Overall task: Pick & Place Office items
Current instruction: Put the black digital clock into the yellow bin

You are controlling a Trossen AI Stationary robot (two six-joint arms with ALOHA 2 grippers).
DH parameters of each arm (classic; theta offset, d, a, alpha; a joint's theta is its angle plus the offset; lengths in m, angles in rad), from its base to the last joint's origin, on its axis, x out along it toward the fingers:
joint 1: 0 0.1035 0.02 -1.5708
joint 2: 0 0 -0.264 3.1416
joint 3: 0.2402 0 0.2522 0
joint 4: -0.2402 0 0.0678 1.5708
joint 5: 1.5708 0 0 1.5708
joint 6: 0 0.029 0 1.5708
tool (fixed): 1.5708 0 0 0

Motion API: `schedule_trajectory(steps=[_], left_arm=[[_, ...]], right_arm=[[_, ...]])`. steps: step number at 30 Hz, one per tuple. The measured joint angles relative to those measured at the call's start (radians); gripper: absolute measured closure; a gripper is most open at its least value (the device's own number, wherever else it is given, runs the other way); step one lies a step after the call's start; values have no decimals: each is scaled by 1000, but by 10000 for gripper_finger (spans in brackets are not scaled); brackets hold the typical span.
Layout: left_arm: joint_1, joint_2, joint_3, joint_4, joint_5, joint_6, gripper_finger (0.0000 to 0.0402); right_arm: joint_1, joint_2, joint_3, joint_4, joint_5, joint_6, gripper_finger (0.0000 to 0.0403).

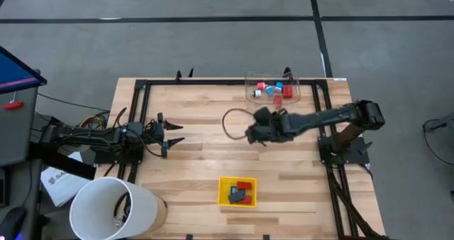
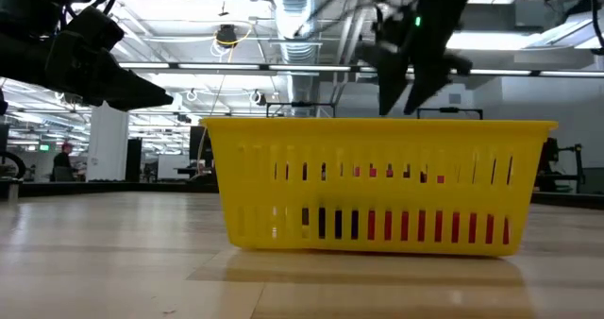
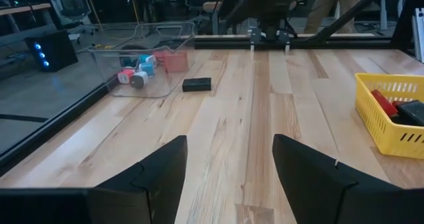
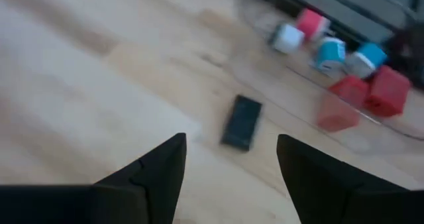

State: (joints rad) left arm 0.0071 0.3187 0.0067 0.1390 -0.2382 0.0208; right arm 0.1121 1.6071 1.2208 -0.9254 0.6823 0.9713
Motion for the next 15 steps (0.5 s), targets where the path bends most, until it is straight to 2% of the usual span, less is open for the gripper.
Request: schedule_trajectory(steps=[3,10,15], left_arm=[[0,0,0,0,0,0,181],[0,0,0,0,0,0,183],[0,0,0,0,0,0,180]], right_arm=[[-64,0,-87,105,27,52,169],[-124,0,-346,580,26,87,168],[-166,1,-425,654,25,100,168]])
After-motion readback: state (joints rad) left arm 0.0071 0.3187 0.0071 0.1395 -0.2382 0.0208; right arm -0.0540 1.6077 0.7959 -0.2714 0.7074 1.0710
